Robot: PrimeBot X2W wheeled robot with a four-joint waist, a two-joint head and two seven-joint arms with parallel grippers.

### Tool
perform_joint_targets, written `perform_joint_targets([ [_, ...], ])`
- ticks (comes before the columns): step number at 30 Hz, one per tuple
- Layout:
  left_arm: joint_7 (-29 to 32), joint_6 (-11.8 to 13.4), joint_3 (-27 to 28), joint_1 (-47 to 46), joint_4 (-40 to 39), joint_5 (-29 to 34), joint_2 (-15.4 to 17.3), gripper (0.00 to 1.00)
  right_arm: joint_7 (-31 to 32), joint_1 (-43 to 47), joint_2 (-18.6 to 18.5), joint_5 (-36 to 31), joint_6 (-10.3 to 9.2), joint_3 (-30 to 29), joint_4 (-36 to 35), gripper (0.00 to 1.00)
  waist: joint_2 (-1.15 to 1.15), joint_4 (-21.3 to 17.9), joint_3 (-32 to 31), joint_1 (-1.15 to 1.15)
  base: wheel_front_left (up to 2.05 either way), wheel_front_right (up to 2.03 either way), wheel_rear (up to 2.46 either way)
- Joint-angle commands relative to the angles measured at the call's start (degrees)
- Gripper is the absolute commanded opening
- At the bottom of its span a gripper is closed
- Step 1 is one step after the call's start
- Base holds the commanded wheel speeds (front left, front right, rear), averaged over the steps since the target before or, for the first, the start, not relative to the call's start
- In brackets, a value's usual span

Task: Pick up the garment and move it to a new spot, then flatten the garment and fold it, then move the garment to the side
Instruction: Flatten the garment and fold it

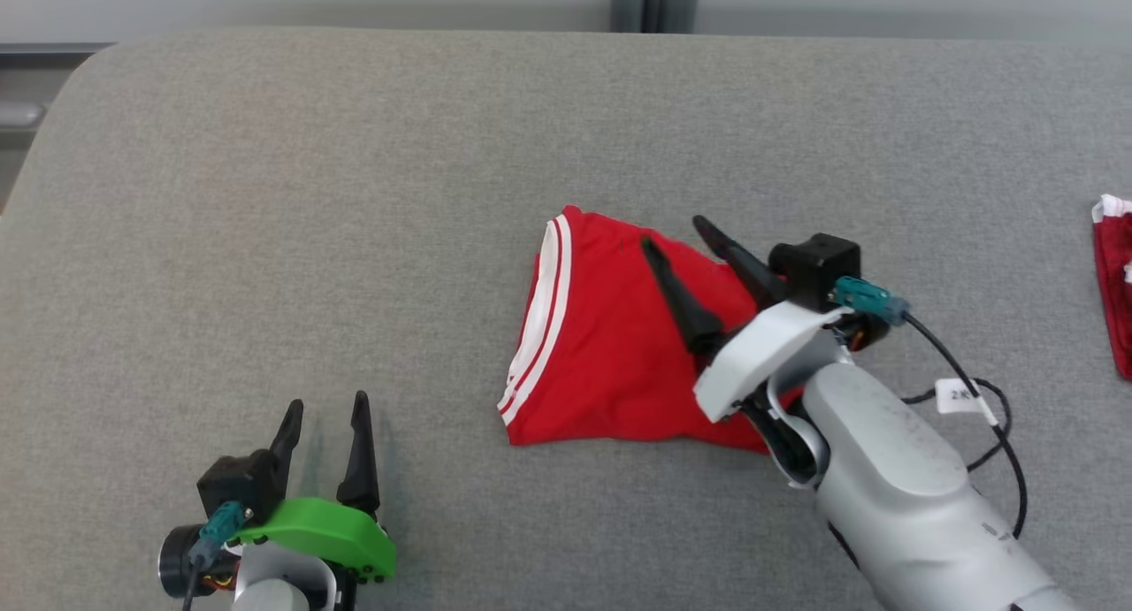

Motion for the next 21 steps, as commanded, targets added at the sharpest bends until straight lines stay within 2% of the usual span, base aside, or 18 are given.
perform_joint_targets([
  [1, 0.02, 0.07, 0.34, -0.24, -0.57, 0.91, 0.17, 1.0, -0.21, 2.09, -0.37, -2.41, -0.08, -2.9, -0.08, 1.0, 0.0, -2.09, -0.4, 0.0, 0.0, 0.0, 0.0],
  [5, 0.02, -0.12, 1.28, -0.88, -1.98, 3.5, 0.18, 1.0, -0.21, 6.27, -0.31, -11.3, -0.08, -12.41, -2.1, 1.0, 0.0, -4.51, -0.66, 0.0, 0.0, 0.0, 0.0],
  [10, 0.02, -0.39, 2.04, -0.61, -4.25, 7.87, 0.21, 1.0, -0.22, 11.96, -0.29, -17.34, -0.08, -21.0, -4.88, 1.0, 0.0, -6.95, -1.59, 0.0, 0.0, 0.0, 0.0],
  [16, 0.02, -0.35, 2.85, 1.7, -6.46, 10.61, 0.21, 1.0, -0.22, 17.84, -0.31, -20.51, -0.08, -26.02, -7.5, 1.0, 0.0, -8.77, -3.18, 0.0, 0.0, 0.0, 0.0],
  [21, 0.02, -0.17, 3.22, 3.79, -7.57, 11.59, 0.2, 1.0, -0.22, 22.23, -0.3, -20.77, -0.08, -27.29, -8.36, 1.0, 0.0, -9.74, -4.78, 0.0, 0.0, 0.0, 0.0],
])
